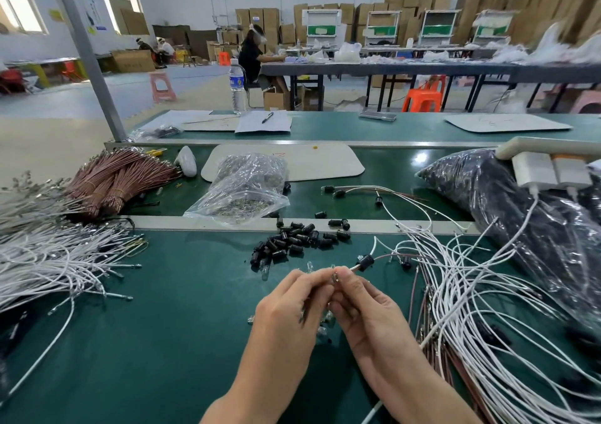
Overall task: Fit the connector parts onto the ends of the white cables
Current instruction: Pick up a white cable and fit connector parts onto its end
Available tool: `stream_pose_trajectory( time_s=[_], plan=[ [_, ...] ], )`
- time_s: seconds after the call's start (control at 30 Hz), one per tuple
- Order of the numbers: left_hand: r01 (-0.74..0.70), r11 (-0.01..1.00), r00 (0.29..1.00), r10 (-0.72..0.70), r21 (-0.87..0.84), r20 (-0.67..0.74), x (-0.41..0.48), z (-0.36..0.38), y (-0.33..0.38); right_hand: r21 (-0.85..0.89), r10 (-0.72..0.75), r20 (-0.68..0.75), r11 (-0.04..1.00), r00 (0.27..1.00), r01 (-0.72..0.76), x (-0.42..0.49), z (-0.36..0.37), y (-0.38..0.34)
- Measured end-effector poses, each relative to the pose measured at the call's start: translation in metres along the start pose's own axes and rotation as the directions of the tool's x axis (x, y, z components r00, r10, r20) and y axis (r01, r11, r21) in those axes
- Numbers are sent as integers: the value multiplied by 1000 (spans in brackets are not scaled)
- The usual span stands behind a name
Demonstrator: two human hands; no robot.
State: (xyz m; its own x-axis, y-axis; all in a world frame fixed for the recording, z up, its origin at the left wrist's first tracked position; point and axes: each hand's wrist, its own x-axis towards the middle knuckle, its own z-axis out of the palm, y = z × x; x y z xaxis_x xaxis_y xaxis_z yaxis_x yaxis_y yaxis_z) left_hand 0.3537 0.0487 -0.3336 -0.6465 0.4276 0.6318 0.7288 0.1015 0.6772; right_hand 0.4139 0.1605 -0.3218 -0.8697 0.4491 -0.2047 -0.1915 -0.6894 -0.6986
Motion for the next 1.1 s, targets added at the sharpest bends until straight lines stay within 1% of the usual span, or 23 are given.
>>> stream_pose_trajectory(
  time_s=[0.17, 0.37, 0.57, 0.67, 0.8, 0.87, 0.97, 1.1],
  plan=[
    [-25, 996, 998, 21, 80, 52, 0, -5, -1, -22, -2, 29, 1000, 1000, 2, 1, 0, 2],
    [-26, 992, 1000, 25, 127, 11, -1, -7, -1, -60, 30, 49, 998, 998, -27, 2, 1, 5],
    [-45, 989, 999, 48, 139, -19, 3, -11, 2, -110, -4, 41, 994, 999, 9, 1, 2, 0],
    [-42, 990, 999, 46, 138, -21, 3, -12, 2, -73, -22, 25, 997, 999, 23, 0, 4, -2],
    [-32, 988, 998, 39, 151, -44, 4, -13, 1, 52, -71, -21, 996, 997, 72, 0, 1, -11],
    [-33, 988, 998, 40, 150, -40, 4, -14, 1, 68, -66, -29, 995, 997, 68, -1, 0, -14],
    [-24, 990, 999, 28, 137, -26, 3, -12, 3, 42, -45, -28, 998, 999, 46, -2, 0, -14],
    [0, 994, 1000, 2, 114, -19, 4, -12, 3, -51, -4, 45, 999, 999, 7, -4, 4, -10]
  ],
)
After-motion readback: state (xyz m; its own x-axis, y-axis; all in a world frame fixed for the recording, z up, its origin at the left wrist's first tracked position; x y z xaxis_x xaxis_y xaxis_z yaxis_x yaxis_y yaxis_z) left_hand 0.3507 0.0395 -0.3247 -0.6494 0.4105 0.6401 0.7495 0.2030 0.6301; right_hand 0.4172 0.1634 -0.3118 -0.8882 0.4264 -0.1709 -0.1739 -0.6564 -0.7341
